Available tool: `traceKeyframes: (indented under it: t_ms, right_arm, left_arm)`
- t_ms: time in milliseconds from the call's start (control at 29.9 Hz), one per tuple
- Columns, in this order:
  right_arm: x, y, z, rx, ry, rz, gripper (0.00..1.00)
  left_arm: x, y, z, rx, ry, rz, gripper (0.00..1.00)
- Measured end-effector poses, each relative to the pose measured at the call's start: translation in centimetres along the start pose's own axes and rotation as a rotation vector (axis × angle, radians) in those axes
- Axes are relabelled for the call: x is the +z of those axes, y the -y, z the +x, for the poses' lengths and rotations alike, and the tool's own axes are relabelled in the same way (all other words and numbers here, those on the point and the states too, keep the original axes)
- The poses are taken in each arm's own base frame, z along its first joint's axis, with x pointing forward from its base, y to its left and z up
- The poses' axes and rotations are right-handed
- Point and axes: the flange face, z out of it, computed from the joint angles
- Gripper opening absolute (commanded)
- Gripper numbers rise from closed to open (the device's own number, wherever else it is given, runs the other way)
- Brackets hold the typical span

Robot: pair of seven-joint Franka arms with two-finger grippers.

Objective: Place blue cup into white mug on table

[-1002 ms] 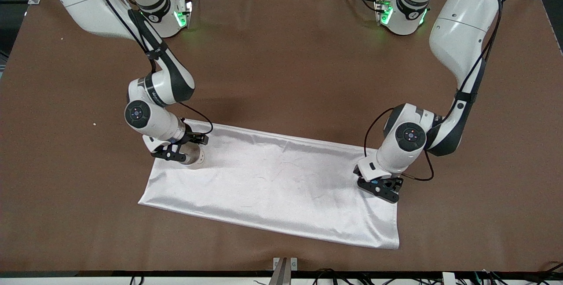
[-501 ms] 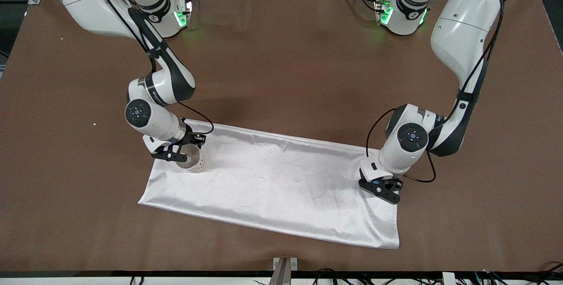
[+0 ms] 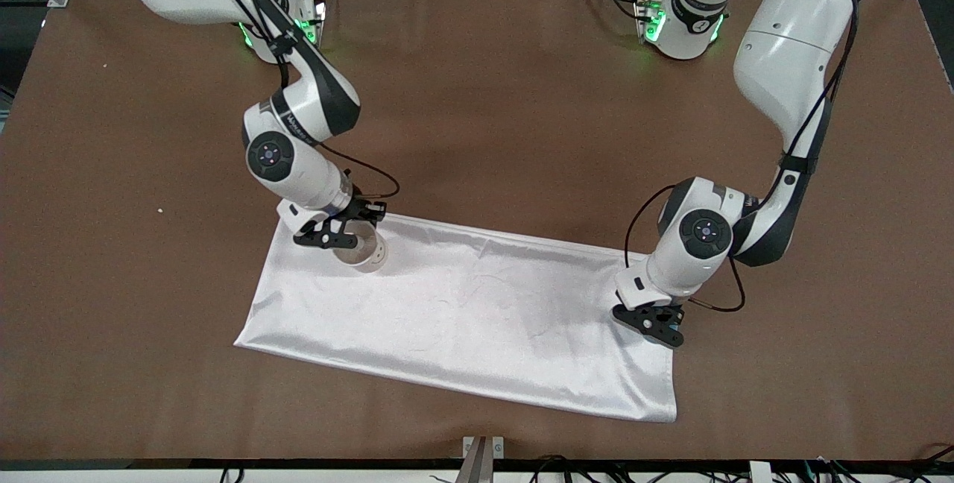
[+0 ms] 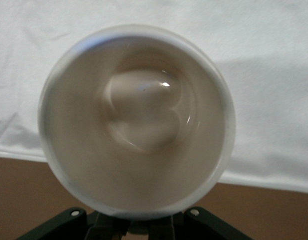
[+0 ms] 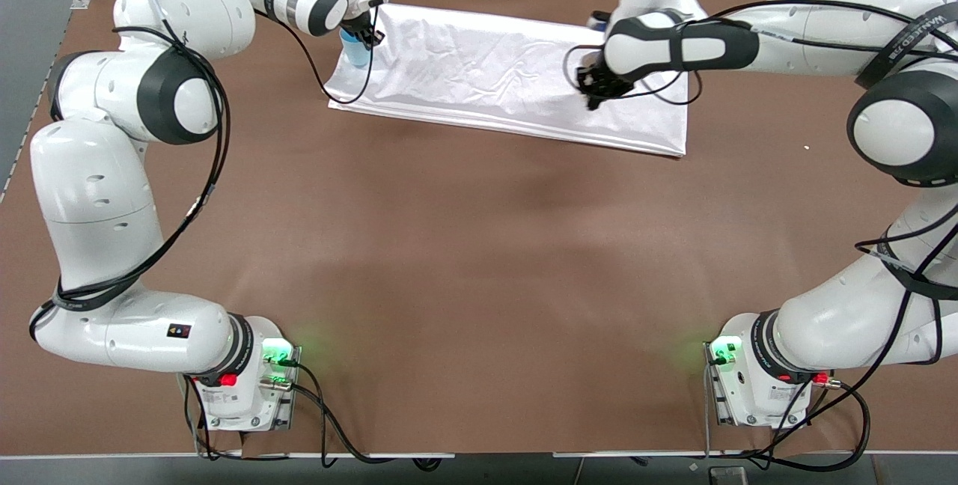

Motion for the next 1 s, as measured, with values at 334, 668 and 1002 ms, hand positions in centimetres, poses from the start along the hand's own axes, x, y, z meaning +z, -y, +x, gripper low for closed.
traceKeyframes:
  t_ms: [334,668,1002]
  right_arm:
    - [0.9,7.9,-6.8,0.024,0.012,-0.011,0.0]
    - [3.6,14.4,-15.8,0.021,-0.023,-0.101,0.0]
    - [5.7,17.2,-21.0,0.028,-0.046,-0.136,0.0]
  left_arm:
    - [-3.6,1.0,0.9,0.005,-0.01,0.036,0.0]
    - [-10.0,3.1,1.1,-0.04,0.004,0.077,0.0]
    - [-17.6,1.4,0.3,-0.16,0.064,0.053,0.0]
